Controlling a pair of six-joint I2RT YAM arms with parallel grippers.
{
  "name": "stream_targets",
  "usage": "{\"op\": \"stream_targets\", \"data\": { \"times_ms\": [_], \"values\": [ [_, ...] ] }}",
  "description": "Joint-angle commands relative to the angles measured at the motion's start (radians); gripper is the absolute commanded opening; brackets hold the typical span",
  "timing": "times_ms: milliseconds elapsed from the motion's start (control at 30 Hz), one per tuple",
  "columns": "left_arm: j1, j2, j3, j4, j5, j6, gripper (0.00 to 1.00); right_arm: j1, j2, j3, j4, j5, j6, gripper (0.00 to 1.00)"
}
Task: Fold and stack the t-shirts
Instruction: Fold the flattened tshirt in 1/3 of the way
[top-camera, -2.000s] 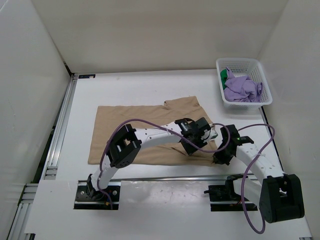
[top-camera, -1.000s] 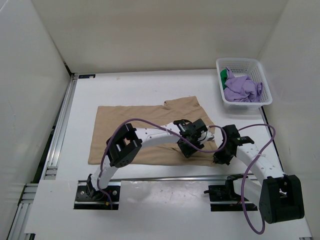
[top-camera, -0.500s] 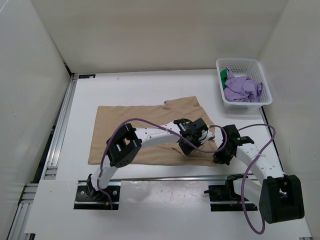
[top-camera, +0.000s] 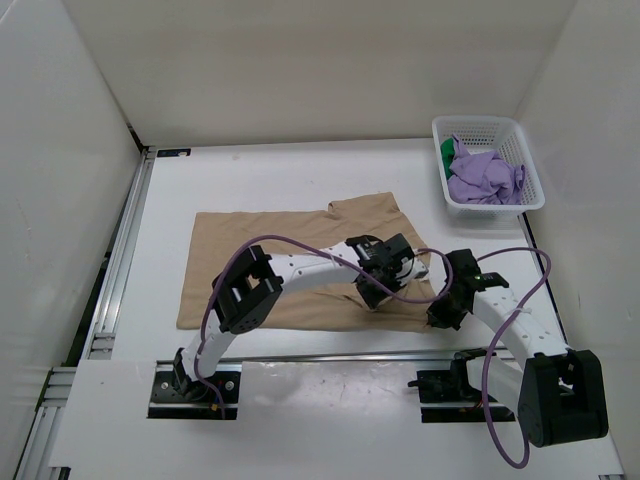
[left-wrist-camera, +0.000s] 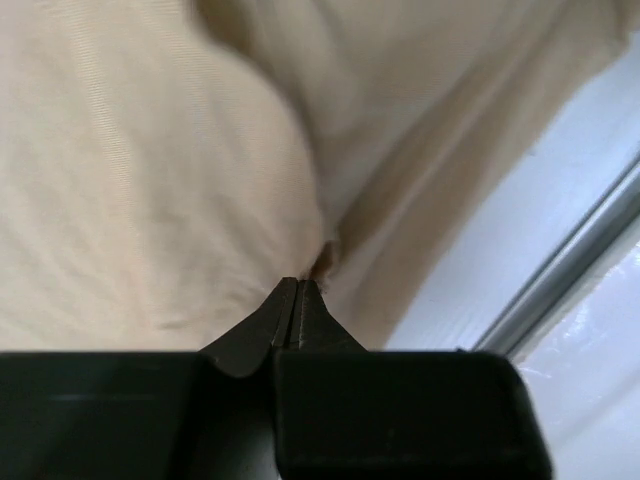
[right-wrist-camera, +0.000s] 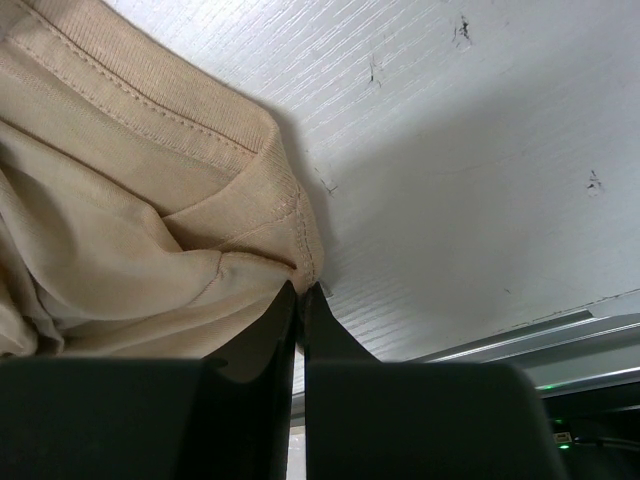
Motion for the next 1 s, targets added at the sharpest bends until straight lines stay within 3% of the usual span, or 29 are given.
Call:
{"op": "stream_targets", "data": {
  "times_ms": [0, 167, 500, 667, 900, 967],
  "values": [
    [0.070, -0.033, 0.030, -0.009, -0.002, 0.004, 0.11, -0.005, -0.013, -0.012, -0.012, 0.031, -0.009, 0.00],
    [0.171, -0.051, 0.030, -0.019, -0.011, 0.004, 0.11, -0.005, -0.013, -0.021, -0.012, 0.040, -0.009, 0.00],
    [0.224, 0.002, 0.059, -0.019, -0.075, 0.004, 0.11, -0.005, -0.013, -0.021, -0.022, 0.049, -0.009, 0.00],
    [0.242, 0.002, 0.068, -0.019, -0.158, 0.004, 0.26, -0.005, -0.013, -0.021, -0.022, 0.049, -0.018, 0.00],
    [0.300, 0.002, 0.136, -0.019, -0.207, 0.004, 0.20, -0.005, -0.013, -0.021, -0.022, 0.049, -0.027, 0.00],
    [0.310, 0.002, 0.136, -0.019, -0.207, 0.004, 0.37, -0.005, -0.013, -0.021, -0.022, 0.049, -0.027, 0.00]
  ]
}}
